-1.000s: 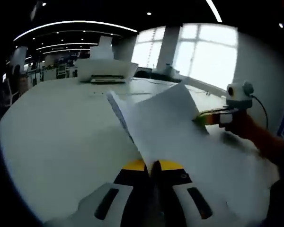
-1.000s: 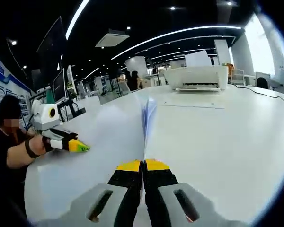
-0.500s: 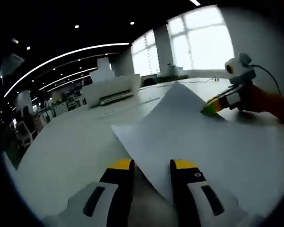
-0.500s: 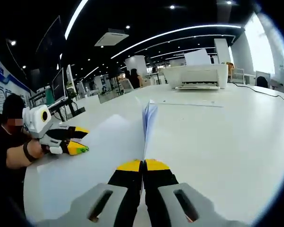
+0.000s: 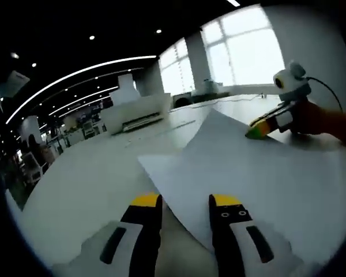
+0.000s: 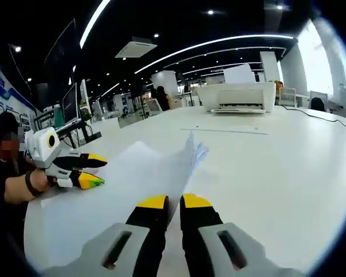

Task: Organize the stack of printing papers by aligning and flattening the scattered papers on the table

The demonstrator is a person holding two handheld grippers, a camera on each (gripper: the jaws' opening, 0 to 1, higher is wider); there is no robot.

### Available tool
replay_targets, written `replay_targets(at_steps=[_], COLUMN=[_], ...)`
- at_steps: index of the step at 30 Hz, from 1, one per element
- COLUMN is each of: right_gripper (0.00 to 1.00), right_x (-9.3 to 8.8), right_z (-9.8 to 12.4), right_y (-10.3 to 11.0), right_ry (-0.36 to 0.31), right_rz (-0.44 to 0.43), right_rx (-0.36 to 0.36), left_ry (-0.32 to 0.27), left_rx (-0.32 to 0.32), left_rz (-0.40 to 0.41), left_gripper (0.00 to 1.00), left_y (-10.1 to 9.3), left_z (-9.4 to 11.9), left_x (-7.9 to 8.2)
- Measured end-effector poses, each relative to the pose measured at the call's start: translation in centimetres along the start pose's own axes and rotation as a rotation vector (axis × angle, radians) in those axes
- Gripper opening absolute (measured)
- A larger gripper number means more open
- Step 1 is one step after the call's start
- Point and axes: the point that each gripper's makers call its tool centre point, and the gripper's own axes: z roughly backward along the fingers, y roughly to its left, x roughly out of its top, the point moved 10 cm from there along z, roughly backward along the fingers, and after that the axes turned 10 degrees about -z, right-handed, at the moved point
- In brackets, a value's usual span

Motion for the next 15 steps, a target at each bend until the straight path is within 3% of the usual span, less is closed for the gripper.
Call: replay_targets(at_steps=[10, 15], right_gripper=[0.27, 0.28], right_x=[-0.01, -0.14], right_z=[-0.03, -0.17], right_y=[-0.17, -0.15], right_ry=[-0.030, -0.024], right_rz=[0.022, 0.040], right_rx=[-0.020, -0.026], left_ry=[-0.003, -0.013], left_rx=[0.014, -0.007], left_rz=[-0.022, 0.048], left_gripper=[0.37, 0.44], left_y=[-0.33, 0.01], left_z=[0.13, 0.02], left_x=[0.23, -0.15])
